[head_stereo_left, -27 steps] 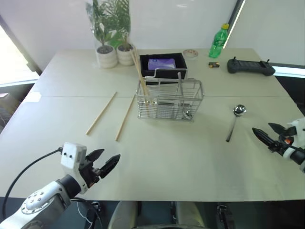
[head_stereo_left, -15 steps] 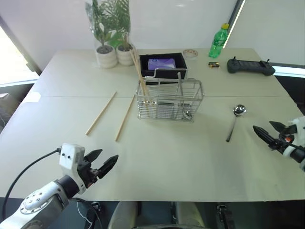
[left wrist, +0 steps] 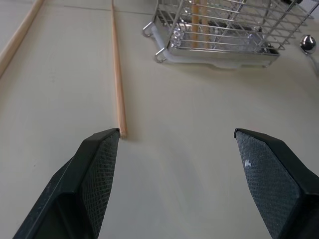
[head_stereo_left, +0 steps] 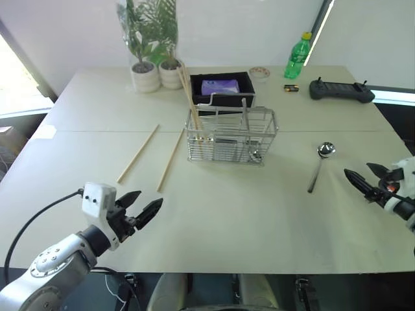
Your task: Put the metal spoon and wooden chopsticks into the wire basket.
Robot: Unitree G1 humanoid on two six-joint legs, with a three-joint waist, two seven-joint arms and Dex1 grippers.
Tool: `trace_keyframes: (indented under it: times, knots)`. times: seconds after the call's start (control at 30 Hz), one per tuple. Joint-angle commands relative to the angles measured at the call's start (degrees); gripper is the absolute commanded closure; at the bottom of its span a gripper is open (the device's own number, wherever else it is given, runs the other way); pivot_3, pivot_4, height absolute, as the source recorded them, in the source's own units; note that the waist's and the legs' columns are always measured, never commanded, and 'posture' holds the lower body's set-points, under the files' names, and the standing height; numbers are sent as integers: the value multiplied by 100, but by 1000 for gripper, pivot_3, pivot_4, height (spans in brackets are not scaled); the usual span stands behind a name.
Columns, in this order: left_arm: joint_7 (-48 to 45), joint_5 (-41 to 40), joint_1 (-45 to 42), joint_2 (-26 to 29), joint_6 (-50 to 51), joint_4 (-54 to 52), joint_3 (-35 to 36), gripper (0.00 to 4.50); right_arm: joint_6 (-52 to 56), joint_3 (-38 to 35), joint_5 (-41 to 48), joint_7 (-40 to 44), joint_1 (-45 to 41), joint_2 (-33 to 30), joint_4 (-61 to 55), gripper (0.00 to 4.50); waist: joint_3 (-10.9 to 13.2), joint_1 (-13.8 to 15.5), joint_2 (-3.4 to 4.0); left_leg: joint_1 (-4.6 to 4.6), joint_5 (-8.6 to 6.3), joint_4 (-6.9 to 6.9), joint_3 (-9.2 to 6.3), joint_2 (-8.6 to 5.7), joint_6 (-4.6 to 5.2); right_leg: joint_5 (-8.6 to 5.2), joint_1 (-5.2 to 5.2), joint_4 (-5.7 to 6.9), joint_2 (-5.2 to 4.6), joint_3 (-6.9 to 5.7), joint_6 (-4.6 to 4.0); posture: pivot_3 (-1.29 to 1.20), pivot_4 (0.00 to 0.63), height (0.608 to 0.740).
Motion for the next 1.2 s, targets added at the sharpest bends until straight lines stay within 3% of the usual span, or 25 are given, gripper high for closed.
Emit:
trace_keyframes:
  times: [0.03,0.1,0.3,0.43,0.5,0.7,0.93,1.2]
  knots:
    - [-235,-371,-227,374,134,98,369,637,96,-142,121,-160,-66,-8,-400,1138,0,0,1,0,0,0,-1,0,0,0,0,0,1,0,0,0,150,714]
    - [-313,-866,-498,631,284,273,618,637,294,-110,114,-332,-111,5,-549,1138,0,-1,1,1,0,-1,-2,1,0,0,-1,3,2,-1,0,0,150,714]
    - [-1201,-2370,-2005,2082,743,898,1082,637,1847,348,-62,-1550,-720,81,-1321,1138,3,-5,-1,0,0,4,-7,1,0,0,-8,14,3,-5,-1,0,150,714]
    - [-2147,-2662,-3351,2997,946,1250,604,637,3455,649,8,-2723,-1610,649,-1943,1138,4,-42,-2,-8,1,-3,1,-7,1,2,-26,19,4,-4,-4,0,150,714]
    - [-2480,-2613,-3936,3200,1004,1404,268,637,3980,737,-48,-3138,-1964,922,-2149,1138,3,-52,4,-11,1,-12,0,-10,1,2,-34,19,9,-5,-4,0,150,714]
    - [-2914,-2552,-5454,3026,1217,1880,-674,637,4952,787,-305,-4035,-2806,1623,-2053,1138,6,-43,4,-12,2,-30,-2,-11,3,2,-40,18,15,-6,-3,0,150,714]
    - [-3223,-2070,-5871,2688,1205,1946,-1138,637,5037,597,-845,-4568,-2800,1777,-1794,1138,7,-71,2,-10,3,-30,-2,-12,3,3,-39,21,17,-6,0,0,150,714]
    - [-3464,-1701,-6111,2463,1261,2188,-1144,637,5240,417,-861,-4640,-2843,2399,-1884,1138,9,-193,2,5,3,-19,-3,-4,5,2,-47,72,28,-1,2,0,150,714]
